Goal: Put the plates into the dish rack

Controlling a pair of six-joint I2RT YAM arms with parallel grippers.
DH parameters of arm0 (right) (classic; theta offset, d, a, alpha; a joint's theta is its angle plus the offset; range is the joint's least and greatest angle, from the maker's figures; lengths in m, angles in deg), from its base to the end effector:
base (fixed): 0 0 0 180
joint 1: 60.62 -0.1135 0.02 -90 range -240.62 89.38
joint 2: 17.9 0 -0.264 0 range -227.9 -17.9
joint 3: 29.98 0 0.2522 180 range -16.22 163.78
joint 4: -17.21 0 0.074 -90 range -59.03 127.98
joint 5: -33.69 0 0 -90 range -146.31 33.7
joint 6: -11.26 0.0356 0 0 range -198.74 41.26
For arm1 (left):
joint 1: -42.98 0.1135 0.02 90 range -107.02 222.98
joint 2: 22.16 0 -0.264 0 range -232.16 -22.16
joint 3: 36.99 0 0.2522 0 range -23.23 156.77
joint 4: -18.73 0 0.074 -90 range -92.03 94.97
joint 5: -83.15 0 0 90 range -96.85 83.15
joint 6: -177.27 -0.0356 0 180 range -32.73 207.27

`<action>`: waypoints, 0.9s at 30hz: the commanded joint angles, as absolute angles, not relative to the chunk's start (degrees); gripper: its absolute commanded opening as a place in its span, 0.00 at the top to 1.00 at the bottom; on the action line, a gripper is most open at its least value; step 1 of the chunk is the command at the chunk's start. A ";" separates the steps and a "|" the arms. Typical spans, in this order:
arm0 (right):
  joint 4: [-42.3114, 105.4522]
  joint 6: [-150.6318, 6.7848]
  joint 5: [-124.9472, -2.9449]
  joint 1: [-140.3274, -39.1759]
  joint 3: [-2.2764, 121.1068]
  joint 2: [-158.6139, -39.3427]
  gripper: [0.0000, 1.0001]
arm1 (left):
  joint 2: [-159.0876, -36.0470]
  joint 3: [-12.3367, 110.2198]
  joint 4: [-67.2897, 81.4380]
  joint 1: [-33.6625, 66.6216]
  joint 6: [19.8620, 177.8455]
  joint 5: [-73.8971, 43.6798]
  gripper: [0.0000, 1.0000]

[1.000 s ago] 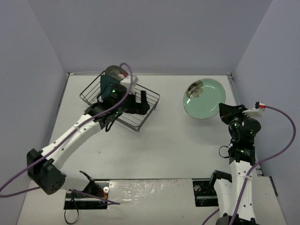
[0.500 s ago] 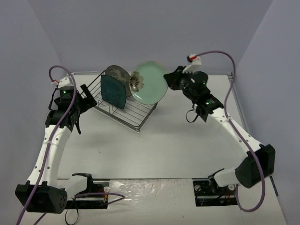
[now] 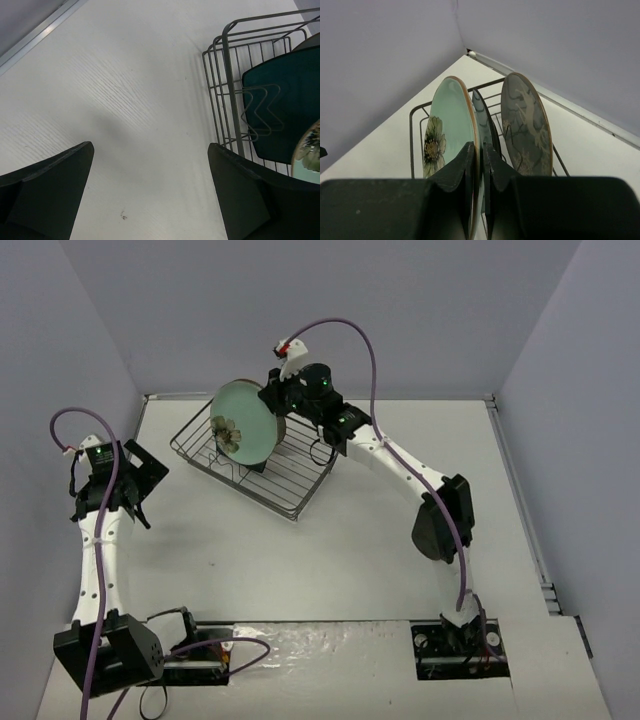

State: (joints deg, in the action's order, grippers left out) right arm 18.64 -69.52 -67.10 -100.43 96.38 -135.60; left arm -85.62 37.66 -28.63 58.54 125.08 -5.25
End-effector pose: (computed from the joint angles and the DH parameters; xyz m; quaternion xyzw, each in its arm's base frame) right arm 0.3799 0.3253 0.3989 -0.2417 0.6163 0.3665 0.6538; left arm 0.2289 0.0648 0.3339 -0.4060 0.7938 -0.0751 0.4465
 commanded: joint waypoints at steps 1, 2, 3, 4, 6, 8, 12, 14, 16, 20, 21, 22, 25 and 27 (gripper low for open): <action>9.27 -76.63 -71.64 -101.72 108.91 -138.75 1.00 | -85.30 38.82 -25.09 58.77 125.98 -7.70 0.03; 9.45 -78.77 -72.11 -102.11 110.78 -139.90 1.00 | -85.35 38.80 -24.87 58.74 125.84 -7.66 0.03; 10.42 -80.81 -72.49 -102.44 112.22 -141.46 1.00 | -85.39 38.73 -24.69 58.80 125.80 -7.76 0.03; 10.67 -83.00 -71.86 -103.07 114.16 -142.29 1.00 | -85.68 38.68 -24.25 58.80 126.04 -8.10 0.03; 12.68 -85.69 -71.16 -103.78 117.30 -144.47 1.00 | -86.15 38.30 -23.31 58.80 126.12 -9.24 0.03; 12.53 -86.91 -71.40 -103.87 118.80 -145.50 1.00 | -86.61 38.15 -22.15 58.85 126.12 -10.87 0.03; 13.98 -91.59 -67.88 -105.84 120.66 -146.84 1.00 | -86.53 37.78 -21.05 58.83 126.15 -11.19 0.03; 14.81 -93.83 -67.25 -106.64 121.25 -147.66 1.00 | -86.22 37.39 -20.58 58.80 126.22 -11.09 0.03; 15.03 -95.20 -66.28 -107.57 121.33 -148.34 1.00 | -86.06 37.00 -20.25 58.80 126.30 -11.33 0.03; 14.88 -99.61 -61.25 -110.35 120.97 -149.69 1.00 | -85.78 36.52 -20.17 58.81 126.13 -11.33 0.03; 14.76 -100.76 -59.96 -110.98 120.88 -150.06 1.00 | -85.69 36.35 -20.16 58.89 126.20 -11.33 0.03; 14.42 -101.91 -58.94 -111.70 120.75 -150.55 1.00 | -85.57 36.26 -20.13 58.89 126.10 -11.29 0.03; 12.75 -105.25 -55.52 -113.57 120.10 -151.98 1.00 | -85.28 35.95 -20.15 58.89 125.80 -11.10 0.03; 10.61 -107.71 -51.66 -114.47 119.44 -152.68 1.00 | -85.01 35.86 -20.23 58.89 125.45 -11.07 0.03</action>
